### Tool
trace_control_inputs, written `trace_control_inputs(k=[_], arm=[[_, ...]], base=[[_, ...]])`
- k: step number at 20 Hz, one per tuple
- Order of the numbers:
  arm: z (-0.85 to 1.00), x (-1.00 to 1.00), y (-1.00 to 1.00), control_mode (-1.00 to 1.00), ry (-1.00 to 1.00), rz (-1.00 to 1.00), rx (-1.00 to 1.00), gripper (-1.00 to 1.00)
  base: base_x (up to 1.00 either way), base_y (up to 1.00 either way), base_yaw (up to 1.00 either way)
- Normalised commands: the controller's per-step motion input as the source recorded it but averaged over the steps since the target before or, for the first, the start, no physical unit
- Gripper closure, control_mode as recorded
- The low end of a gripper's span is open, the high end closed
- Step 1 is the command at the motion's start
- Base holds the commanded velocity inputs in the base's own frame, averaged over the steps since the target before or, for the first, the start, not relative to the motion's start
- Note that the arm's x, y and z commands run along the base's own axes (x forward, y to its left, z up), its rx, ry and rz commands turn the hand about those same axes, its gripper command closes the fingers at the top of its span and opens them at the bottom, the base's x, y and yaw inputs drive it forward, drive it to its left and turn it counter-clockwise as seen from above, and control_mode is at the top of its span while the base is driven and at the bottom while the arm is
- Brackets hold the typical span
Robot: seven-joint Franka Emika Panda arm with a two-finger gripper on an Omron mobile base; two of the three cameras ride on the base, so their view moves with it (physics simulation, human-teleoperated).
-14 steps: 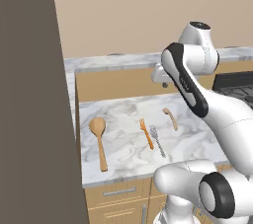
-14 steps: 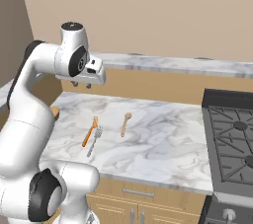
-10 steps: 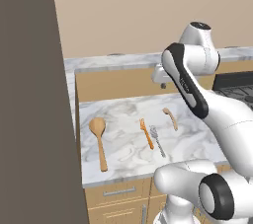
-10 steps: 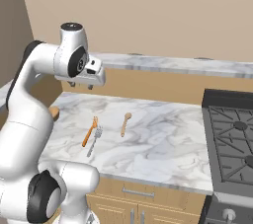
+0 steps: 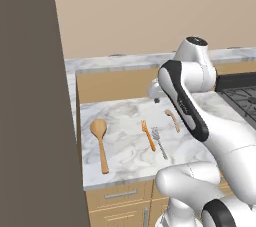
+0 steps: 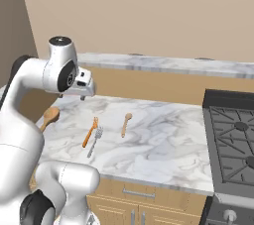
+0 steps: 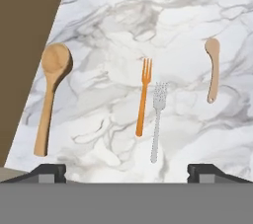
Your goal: Organize the utensils by type. Pick up the wooden spoons from the counter and place them in the open cabinet. Then pick up the metallic utensils from the counter and place them in the open drawer.
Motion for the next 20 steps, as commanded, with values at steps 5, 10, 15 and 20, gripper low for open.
trace_control_inputs(k=[5, 10, 15, 20], arm=[[-0.51, -0.14, 0.29, -1.0, 0.0, 0.04, 0.0, -1.0], [-0.51, -0.08, 0.32, -1.0, 0.0, 0.03, 0.01, -1.0], [-0.44, -0.05, 0.41, -1.0, 0.0, 0.03, 0.01, -1.0], [-0.4, -0.01, 0.48, -1.0, 0.0, 0.03, 0.01, -1.0]], base=[[0.0, 0.0, 0.0], [0.0, 0.0, 0.0], [0.0, 0.0, 0.0], [0.0, 0.0, 0.0]])
